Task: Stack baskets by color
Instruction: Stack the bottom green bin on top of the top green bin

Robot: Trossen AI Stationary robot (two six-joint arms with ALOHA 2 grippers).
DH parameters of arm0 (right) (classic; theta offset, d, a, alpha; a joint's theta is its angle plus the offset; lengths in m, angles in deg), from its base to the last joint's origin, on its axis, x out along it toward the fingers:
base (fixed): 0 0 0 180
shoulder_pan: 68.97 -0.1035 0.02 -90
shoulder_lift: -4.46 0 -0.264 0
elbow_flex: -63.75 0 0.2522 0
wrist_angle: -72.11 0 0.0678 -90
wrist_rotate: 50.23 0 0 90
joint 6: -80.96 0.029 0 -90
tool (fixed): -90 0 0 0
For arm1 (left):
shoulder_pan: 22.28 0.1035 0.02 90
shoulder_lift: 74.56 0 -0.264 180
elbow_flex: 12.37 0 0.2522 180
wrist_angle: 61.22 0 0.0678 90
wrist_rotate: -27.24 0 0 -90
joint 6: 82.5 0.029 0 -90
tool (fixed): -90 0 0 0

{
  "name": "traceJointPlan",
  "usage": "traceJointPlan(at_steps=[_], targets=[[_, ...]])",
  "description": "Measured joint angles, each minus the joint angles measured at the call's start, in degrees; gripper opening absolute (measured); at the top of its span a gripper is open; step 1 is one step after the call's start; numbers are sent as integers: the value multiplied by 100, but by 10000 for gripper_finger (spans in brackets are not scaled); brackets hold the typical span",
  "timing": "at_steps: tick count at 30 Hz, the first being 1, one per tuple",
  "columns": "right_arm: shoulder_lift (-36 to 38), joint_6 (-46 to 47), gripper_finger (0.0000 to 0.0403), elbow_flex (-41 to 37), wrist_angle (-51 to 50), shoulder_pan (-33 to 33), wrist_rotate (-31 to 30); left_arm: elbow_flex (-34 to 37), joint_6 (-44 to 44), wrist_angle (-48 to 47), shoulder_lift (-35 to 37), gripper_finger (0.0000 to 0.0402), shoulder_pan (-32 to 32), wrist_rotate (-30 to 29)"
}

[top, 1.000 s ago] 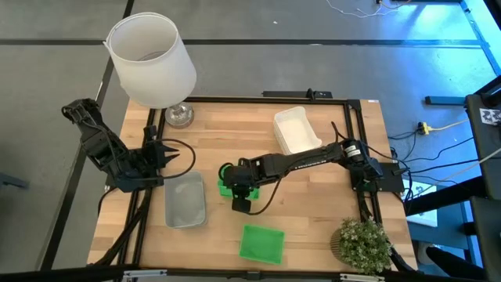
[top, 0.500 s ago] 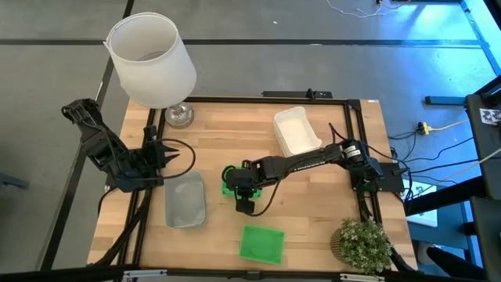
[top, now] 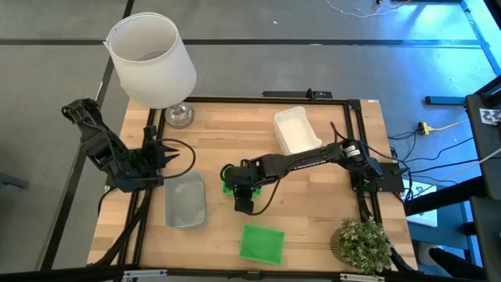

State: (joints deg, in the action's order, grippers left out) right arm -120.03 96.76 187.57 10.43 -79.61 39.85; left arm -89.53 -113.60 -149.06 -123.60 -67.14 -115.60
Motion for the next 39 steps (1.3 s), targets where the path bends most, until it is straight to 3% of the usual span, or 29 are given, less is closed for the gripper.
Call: traceJointPlan(at_steps=[7,10,14,20,26,34,39], targets=[[39,342,116,507,-900,-194,1267,0,13,0,-2,41,0,0],[39,393,116,396,-1411,-449,1334,0,15,0,-2,41,0,0],[39,512,116,254,-1329,-772,1483,0,19,0,0,41,0,50],[39,1122,116,219,-1102,-973,1510,0,314,49,-2,41,0,830],[39,1446,116,217,-1102,-1075,972,0,456,76,-2,41,-35,1011],[30,1558,116,202,-1083,-1185,814,0,1089,506,-2,41,-179,1608],[-4,1582,116,-169,-530,-1270,863,0,1324,741,-2,41,-234,1650]])
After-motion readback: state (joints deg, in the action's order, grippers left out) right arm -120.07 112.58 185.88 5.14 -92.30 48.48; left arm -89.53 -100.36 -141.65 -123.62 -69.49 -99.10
